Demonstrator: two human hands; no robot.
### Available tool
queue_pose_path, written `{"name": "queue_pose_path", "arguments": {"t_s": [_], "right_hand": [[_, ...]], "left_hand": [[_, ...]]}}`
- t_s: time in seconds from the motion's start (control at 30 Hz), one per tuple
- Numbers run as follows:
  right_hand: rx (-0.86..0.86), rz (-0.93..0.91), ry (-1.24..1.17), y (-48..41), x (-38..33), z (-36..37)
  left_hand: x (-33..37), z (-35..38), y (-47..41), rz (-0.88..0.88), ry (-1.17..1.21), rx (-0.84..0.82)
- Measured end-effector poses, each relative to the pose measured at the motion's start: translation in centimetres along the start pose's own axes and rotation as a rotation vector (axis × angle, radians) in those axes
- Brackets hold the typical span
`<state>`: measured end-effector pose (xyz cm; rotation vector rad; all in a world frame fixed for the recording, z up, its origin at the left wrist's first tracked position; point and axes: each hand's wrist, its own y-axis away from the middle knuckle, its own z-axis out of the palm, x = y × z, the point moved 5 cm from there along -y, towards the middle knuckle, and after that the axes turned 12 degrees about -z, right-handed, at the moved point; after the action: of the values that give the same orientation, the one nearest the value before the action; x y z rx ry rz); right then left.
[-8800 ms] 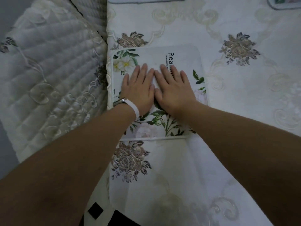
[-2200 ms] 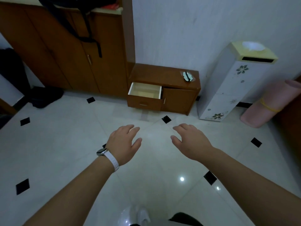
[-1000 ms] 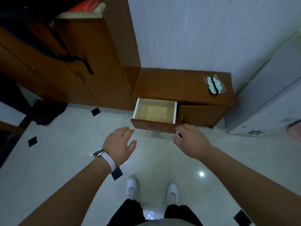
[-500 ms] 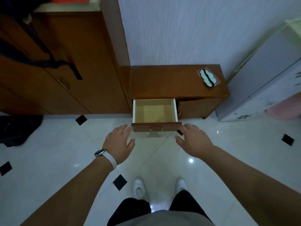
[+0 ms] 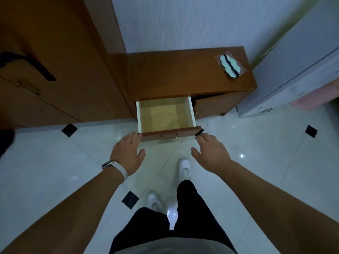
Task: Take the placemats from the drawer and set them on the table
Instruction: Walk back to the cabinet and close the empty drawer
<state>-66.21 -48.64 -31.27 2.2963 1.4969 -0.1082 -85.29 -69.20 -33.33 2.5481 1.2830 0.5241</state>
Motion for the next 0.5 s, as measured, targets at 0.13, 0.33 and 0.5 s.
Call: {"name": "queue_pose_path", "arguments": {"t_s": [0.13,0.33,0.5], "right_hand": [[-0.009,-0.014,0.028,-4.6,3.2,5.0],[0.037,-0.076,0.059,-11.7,8.3,13.3],[0.129,-0.077,0.100,-16.6,11.6,18.3]], "left_hand": [[0.2,4.1,-5.4,0.001,-0.001,0.006],[-0.1,12.3,-13.4,0.021,0.013,0.019],[-1.3,18.8,-17.9,0.071,0.038,0.058]]}}
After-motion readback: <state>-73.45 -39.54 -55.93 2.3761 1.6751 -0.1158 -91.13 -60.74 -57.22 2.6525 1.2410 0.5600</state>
